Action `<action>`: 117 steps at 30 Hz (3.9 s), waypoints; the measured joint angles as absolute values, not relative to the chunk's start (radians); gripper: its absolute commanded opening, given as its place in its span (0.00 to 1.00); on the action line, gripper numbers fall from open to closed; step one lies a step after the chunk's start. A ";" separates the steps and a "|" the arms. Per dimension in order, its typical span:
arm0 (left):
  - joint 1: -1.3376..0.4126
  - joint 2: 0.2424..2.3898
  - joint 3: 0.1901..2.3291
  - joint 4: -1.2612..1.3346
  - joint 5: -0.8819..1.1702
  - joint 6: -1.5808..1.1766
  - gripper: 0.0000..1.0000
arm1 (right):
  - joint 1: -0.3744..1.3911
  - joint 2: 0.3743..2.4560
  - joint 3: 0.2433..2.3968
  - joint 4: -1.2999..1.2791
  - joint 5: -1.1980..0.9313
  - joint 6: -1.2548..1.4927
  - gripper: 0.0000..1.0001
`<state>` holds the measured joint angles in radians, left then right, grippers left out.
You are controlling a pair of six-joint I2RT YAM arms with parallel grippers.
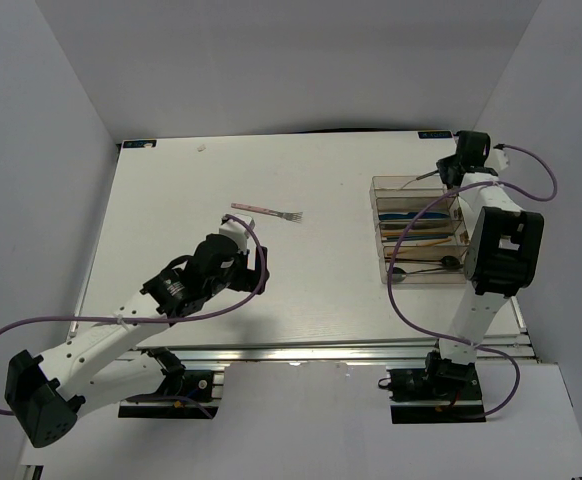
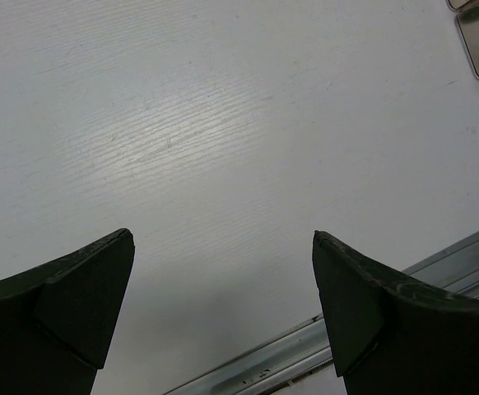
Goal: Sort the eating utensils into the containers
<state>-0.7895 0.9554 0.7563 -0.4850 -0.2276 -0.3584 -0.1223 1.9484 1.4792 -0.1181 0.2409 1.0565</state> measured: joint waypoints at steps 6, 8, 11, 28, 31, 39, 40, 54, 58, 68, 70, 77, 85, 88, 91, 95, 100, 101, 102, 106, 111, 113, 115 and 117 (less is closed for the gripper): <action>-0.789 0.946 0.756 -0.485 -0.226 -0.356 0.98 | -0.120 1.955 1.474 -0.096 0.210 1.031 0.54; -0.789 0.940 0.756 -0.485 -0.225 -0.356 0.98 | -0.119 1.955 1.475 -0.094 0.203 1.025 0.62; -0.789 0.928 0.756 -0.485 -0.225 -0.356 0.98 | -0.117 1.955 1.475 -0.099 0.198 1.013 0.73; -0.715 1.374 1.205 -0.617 -0.573 -0.653 0.98 | -0.109 1.666 1.665 -0.402 0.241 0.730 0.89; -0.588 1.591 1.399 -0.662 -0.556 -0.772 0.98 | -0.101 1.485 1.485 -0.364 0.167 0.666 0.89; -0.474 2.016 1.773 -0.783 -0.588 -1.063 0.98 | -0.005 1.311 1.055 -0.356 -0.020 0.579 0.89; -0.479 2.070 1.836 -0.808 -0.604 -1.101 0.98 | 0.014 1.306 1.013 -0.354 -0.036 0.575 0.89; -0.488 2.346 1.986 -0.994 -0.648 -1.337 0.93 | 0.099 1.222 0.912 -0.331 -0.122 0.533 0.89; -0.486 2.368 1.990 -0.997 -0.644 -1.340 0.91 | 0.099 1.222 0.912 -0.325 -0.140 0.531 0.89; -0.480 2.416 2.027 -0.986 -0.658 -1.314 0.41 | 0.099 1.221 0.900 -0.287 -0.196 0.524 0.89; -0.480 2.400 1.995 -0.964 -0.657 -1.298 0.33 | 0.099 1.220 0.890 -0.274 -0.219 0.528 0.89; -0.476 2.311 1.828 -0.810 -0.613 -1.182 0.06 | 0.099 1.193 0.845 -0.202 -0.330 0.569 0.89; -0.496 1.969 1.264 -0.358 -0.382 -0.971 0.00 | 0.107 1.196 0.733 -0.023 -0.538 0.609 0.89; -0.521 1.909 1.174 -0.267 -0.221 -0.862 0.00 | 0.146 1.242 0.702 0.052 -0.618 0.622 0.88; -0.580 1.883 1.143 -0.196 -0.059 -0.747 0.00 | 0.194 1.294 0.684 0.121 -0.645 0.649 0.86; -0.694 1.798 1.069 -0.083 0.123 -0.612 0.00 | 0.228 1.312 0.632 0.202 -0.596 0.762 0.82; -0.770 1.694 0.974 0.075 0.326 -0.538 0.00 | 0.255 1.300 0.574 0.208 -0.421 0.912 0.79; -0.771 1.681 0.960 0.101 0.352 -0.535 0.00 | 0.260 1.291 0.565 0.204 -0.379 0.940 0.78; -0.770 1.670 0.948 0.125 0.373 -0.529 0.00 | 0.264 1.280 0.555 0.203 -0.348 0.962 0.76; -0.769 1.666 0.939 0.172 0.429 -0.519 0.00 | 0.274 1.251 0.544 0.203 -0.282 1.021 0.71; -0.775 1.696 0.953 0.195 0.466 -0.508 0.00 | 0.310 1.251 0.544 0.208 -0.251 1.060 0.69; -0.777 1.718 0.967 0.192 0.473 -0.505 0.00 | 0.327 1.252 0.544 0.208 -0.243 1.069 0.68; -0.778 1.736 0.982 0.183 0.479 -0.499 0.00 | 0.345 1.254 0.544 0.213 -0.237 1.074 0.57; -0.781 1.749 1.004 0.165 0.480 -0.491 0.00 | 0.363 1.262 0.544 0.219 -0.234 1.084 0.43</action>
